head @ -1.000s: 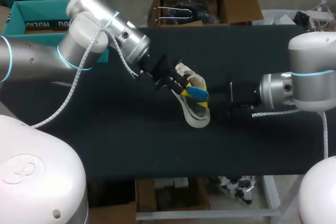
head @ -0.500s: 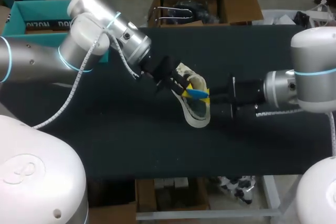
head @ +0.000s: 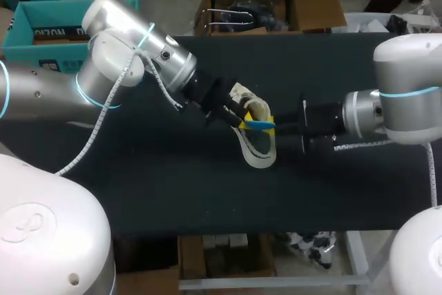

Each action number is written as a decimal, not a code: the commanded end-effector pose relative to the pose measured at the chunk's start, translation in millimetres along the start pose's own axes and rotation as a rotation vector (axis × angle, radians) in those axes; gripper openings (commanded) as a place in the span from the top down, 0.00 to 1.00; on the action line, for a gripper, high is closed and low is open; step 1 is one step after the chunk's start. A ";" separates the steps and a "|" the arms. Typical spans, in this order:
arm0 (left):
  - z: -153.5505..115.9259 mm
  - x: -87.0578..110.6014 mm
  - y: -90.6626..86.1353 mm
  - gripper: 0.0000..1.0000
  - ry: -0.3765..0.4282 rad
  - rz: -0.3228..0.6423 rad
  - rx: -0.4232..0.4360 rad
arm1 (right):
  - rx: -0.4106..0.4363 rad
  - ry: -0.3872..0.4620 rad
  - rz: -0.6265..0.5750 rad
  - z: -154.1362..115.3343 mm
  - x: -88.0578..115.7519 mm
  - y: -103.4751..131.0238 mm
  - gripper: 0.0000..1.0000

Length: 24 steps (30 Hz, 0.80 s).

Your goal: Open the shoe tongue, take the insole out of the shoe, put the insole back into the shoe, and pack the shoe into the shoebox

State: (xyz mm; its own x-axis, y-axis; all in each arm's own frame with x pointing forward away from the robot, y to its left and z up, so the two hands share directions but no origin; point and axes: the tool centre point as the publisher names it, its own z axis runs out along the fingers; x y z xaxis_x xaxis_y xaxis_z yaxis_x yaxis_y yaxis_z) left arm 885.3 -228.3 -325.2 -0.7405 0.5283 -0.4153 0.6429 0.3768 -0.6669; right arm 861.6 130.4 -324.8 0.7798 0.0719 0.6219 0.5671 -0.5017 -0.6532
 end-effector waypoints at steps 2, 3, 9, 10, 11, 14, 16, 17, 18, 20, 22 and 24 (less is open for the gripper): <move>6.9 -4.7 11.3 1.00 0.006 -0.031 0.003 | 0.028 0.004 0.006 8.1 2.0 14.7 1.00; 7.2 -5.8 14.0 1.00 0.007 -0.040 0.003 | 0.030 0.002 0.010 9.1 2.0 16.0 1.00; 6.9 -11.1 27.0 1.00 0.004 -0.084 0.009 | 0.057 0.002 0.040 13.0 -1.8 28.1 1.00; 6.8 -11.3 28.1 1.00 0.004 -0.088 0.012 | 0.060 0.002 0.044 13.3 -2.5 29.6 1.00; 6.8 -11.4 29.0 1.00 0.005 -0.092 0.012 | 0.062 0.003 0.046 13.6 -3.1 30.7 1.00; 6.3 -10.6 29.5 1.00 0.006 -0.096 0.015 | 0.063 0.002 0.053 13.8 -3.7 31.7 1.00; 4.9 -9.1 28.0 0.99 0.007 -0.096 0.018 | 0.061 0.000 0.056 13.3 -4.4 31.9 1.00; 3.8 -8.0 26.2 0.95 0.011 -0.093 0.024 | 0.060 0.000 0.057 12.7 -4.8 31.6 1.00; 2.9 -6.8 23.9 0.87 0.012 -0.089 0.029 | 0.057 0.000 0.058 11.9 -4.9 30.8 1.00; 0.1 -3.2 16.7 0.71 0.015 -0.070 0.047 | 0.050 0.000 0.059 10.3 -5.2 29.0 1.00; -2.3 -0.2 8.7 0.69 0.015 -0.051 0.063 | 0.044 -0.001 0.059 9.2 -5.7 27.8 1.00; -3.9 1.9 0.6 0.69 0.017 -0.038 0.086 | 0.037 -0.003 0.061 8.8 -6.1 27.2 1.00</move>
State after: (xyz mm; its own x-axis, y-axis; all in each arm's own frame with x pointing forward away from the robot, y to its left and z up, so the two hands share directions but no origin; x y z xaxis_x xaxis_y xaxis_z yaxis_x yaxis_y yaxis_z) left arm 891.4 -229.8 -329.5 -0.7611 0.5327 -0.3700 0.5932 0.3411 -0.7292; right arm 876.3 124.9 -351.9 0.8127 0.0432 0.5810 0.5313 -0.4641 -0.7087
